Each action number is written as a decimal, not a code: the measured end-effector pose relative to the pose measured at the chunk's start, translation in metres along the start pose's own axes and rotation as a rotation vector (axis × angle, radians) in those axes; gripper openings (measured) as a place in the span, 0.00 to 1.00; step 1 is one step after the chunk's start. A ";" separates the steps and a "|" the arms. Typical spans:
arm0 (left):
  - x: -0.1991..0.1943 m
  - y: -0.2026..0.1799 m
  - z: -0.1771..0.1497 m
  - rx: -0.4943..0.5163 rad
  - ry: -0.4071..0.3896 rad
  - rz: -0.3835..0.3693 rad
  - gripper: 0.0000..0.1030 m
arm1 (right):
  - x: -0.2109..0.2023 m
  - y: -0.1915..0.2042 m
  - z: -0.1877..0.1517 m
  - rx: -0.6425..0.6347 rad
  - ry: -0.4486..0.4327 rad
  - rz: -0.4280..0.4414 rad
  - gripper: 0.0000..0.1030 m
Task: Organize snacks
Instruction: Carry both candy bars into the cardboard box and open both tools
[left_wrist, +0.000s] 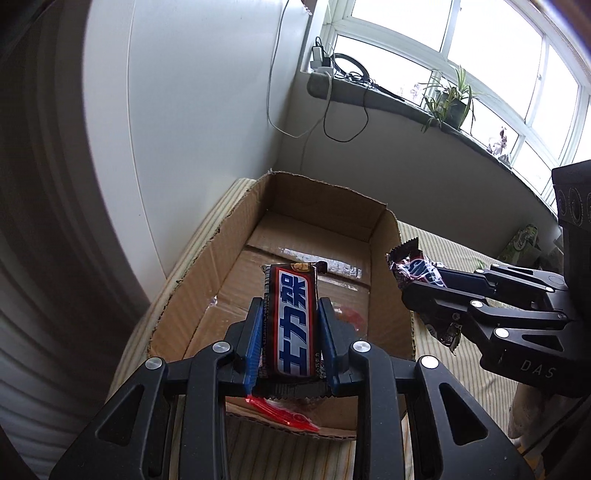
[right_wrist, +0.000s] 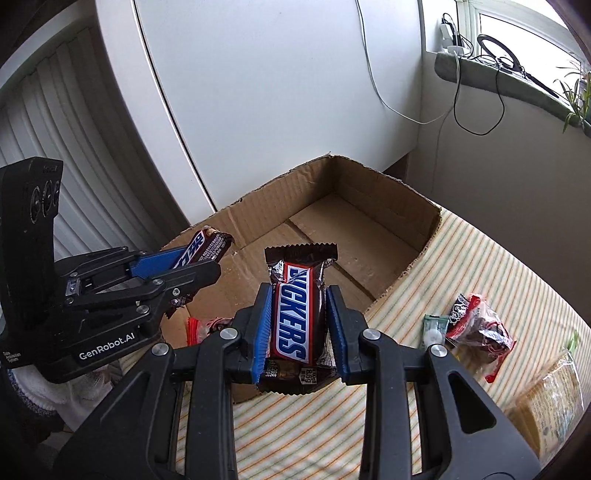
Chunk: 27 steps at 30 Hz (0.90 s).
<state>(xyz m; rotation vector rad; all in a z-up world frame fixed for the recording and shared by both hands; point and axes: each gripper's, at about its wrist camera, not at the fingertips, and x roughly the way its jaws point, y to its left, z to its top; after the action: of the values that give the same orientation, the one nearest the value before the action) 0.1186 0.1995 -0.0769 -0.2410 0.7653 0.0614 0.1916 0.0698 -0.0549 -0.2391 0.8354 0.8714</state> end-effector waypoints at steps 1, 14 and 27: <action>0.001 0.001 0.000 -0.002 0.001 0.001 0.26 | 0.004 0.000 0.001 -0.001 0.005 0.000 0.29; 0.008 0.000 -0.001 0.018 -0.004 0.024 0.31 | 0.007 0.001 0.004 -0.006 -0.001 -0.024 0.50; -0.002 -0.013 -0.002 -0.001 -0.017 0.015 0.31 | -0.040 -0.031 -0.013 0.059 -0.059 -0.089 0.76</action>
<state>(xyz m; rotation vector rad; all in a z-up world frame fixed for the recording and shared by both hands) 0.1181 0.1866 -0.0742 -0.2356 0.7501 0.0780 0.1942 0.0205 -0.0387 -0.1967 0.7884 0.7666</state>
